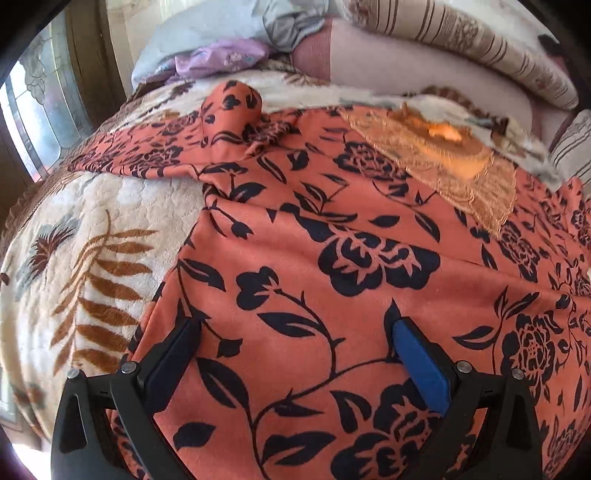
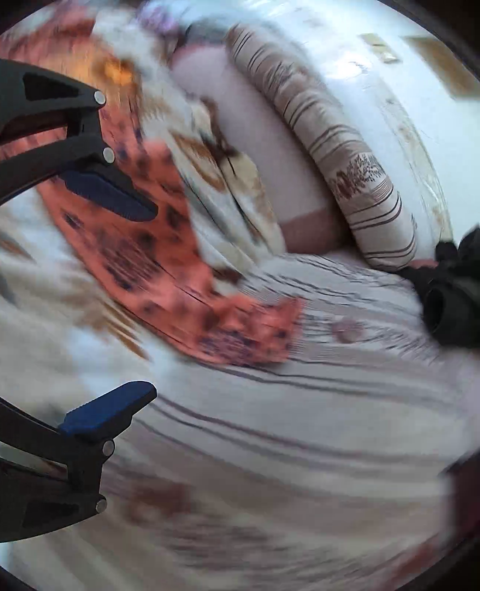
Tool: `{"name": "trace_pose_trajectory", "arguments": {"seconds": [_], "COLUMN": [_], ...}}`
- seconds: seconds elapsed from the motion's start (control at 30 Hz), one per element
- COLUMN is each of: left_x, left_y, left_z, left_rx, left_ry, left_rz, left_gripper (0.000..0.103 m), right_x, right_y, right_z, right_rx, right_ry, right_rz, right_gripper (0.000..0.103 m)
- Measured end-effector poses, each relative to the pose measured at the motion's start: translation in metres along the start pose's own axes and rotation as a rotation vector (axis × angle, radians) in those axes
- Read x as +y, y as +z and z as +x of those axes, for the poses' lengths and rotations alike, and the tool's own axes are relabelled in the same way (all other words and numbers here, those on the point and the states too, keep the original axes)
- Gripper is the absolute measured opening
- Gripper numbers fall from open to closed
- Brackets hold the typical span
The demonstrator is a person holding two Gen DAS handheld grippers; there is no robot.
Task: Fold small clothes
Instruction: 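Grasp the garment's sleeve cuff with the right gripper and lift it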
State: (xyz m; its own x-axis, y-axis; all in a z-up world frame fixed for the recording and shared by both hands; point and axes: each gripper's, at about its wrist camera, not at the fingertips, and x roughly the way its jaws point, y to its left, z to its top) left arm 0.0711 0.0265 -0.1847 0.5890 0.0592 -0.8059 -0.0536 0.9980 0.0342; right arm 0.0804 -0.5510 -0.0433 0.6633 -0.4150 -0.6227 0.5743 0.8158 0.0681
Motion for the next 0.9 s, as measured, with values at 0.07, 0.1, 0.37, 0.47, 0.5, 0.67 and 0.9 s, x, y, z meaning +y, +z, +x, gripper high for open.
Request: {"name": "trace_pose_trajectory", "arguments": {"seconds": [0.07, 0.1, 0.37, 0.47, 0.5, 0.67, 0.9], "left_x": [-0.005, -0.007, -0.008, -0.007, -0.006, -0.005, -0.002], "left_y": [-0.003, -0.003, -0.004, -0.005, -0.006, -0.006, -0.005], "left_z": [-0.002, -0.002, 0.002, 0.001, 0.001, 0.0, -0.003], "left_rx": [-0.018, -0.02, -0.059, -0.066, -0.069, -0.071, -0.065], "left_ry": [0.003, 0.004, -0.004, -0.005, -0.007, -0.014, -0.044], "left_rz": [0.0, 0.001, -0.006, -0.004, -0.004, -0.008, -0.015], "left_gripper": [0.103, 0.103, 0.103, 0.103, 0.103, 0.103, 0.103], "right_x": [0.012, 0.018, 0.015, 0.013, 0.016, 0.06, 0.204], "right_y": [0.029, 0.04, 0.065, 0.07, 0.074, 0.106, 0.118], "right_z": [0.027, 0.042, 0.143, 0.135, 0.123, 0.024, -0.14], "right_rx": [-0.022, -0.022, 0.166, 0.192, 0.183, 0.1, 0.007], "right_ry": [-0.09, -0.136, -0.339, -0.255, -0.205, 0.108, 0.594], "right_rz": [-0.139, -0.195, -0.282, -0.213, -0.185, -0.097, -0.062], "right_gripper": [0.084, 0.081, 0.02, 0.007, 0.007, 0.007, 0.007]}}
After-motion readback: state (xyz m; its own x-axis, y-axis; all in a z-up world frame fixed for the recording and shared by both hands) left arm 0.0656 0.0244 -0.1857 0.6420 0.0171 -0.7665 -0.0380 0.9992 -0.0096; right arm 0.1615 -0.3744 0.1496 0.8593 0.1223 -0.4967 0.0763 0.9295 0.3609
